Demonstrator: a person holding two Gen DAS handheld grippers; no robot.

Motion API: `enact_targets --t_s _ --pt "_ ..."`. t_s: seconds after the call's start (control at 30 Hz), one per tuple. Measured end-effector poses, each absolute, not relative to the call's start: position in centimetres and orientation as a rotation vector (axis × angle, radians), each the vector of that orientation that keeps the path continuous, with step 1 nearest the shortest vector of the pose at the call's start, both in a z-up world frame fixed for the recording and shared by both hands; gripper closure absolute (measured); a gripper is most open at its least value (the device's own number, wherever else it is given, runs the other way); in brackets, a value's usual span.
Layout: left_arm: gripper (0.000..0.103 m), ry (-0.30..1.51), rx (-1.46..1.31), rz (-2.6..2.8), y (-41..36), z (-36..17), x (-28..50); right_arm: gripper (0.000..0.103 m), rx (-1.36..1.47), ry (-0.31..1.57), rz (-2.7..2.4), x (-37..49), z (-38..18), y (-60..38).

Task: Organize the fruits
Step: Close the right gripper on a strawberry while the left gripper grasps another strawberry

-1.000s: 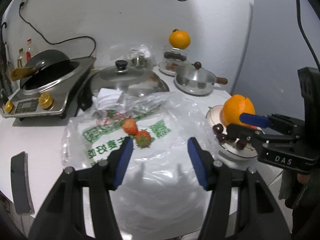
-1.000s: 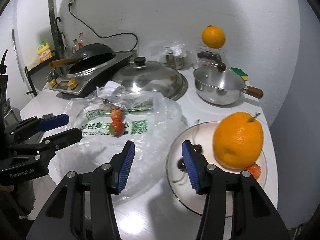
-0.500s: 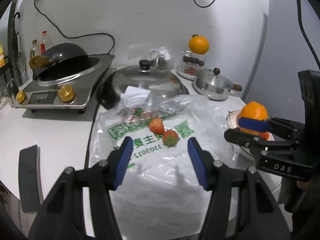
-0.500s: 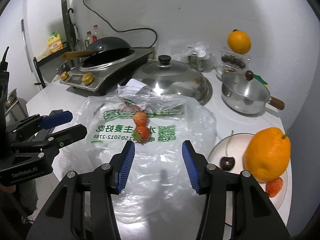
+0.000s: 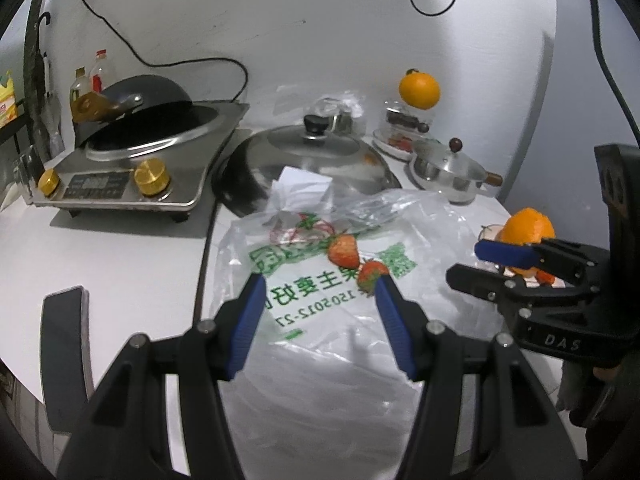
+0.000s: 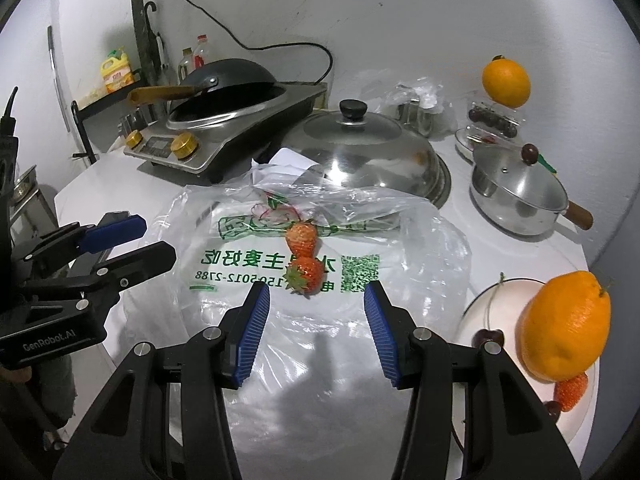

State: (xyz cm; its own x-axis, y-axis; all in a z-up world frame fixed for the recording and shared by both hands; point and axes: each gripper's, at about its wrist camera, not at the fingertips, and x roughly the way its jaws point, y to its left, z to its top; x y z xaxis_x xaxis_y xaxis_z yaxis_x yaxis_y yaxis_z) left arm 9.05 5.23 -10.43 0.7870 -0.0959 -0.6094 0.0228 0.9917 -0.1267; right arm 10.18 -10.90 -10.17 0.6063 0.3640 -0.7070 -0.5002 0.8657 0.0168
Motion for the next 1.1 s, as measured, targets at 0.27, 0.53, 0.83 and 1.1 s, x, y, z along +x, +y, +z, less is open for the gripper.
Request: enact_targets --t_s 0.27,0.53,0.83,1.1 --pt "0.045 0.674 -0.120 -0.053 6.1 -11.2 10.1 0.051 -0.191 0.794 0.522 11.8 -11.2 -9.5" --pt "0.045 0.677 -0.100 -0.072 6.2 -11.9 11.1 0.051 -0.200 0.823 0.540 13.5 -12.7 -8.1" --pt "0.045 0.707 -0.120 -0.070 6.9 -13.2 12.6 0.051 -0.205 0.856 0.547 15.3 -14.4 -7.0" --pt "0.045 0.729 -0.133 -0.065 7.6 -14.2 13.5 0.051 -0.213 0.884 0.545 16.6 -15.7 -6.5"
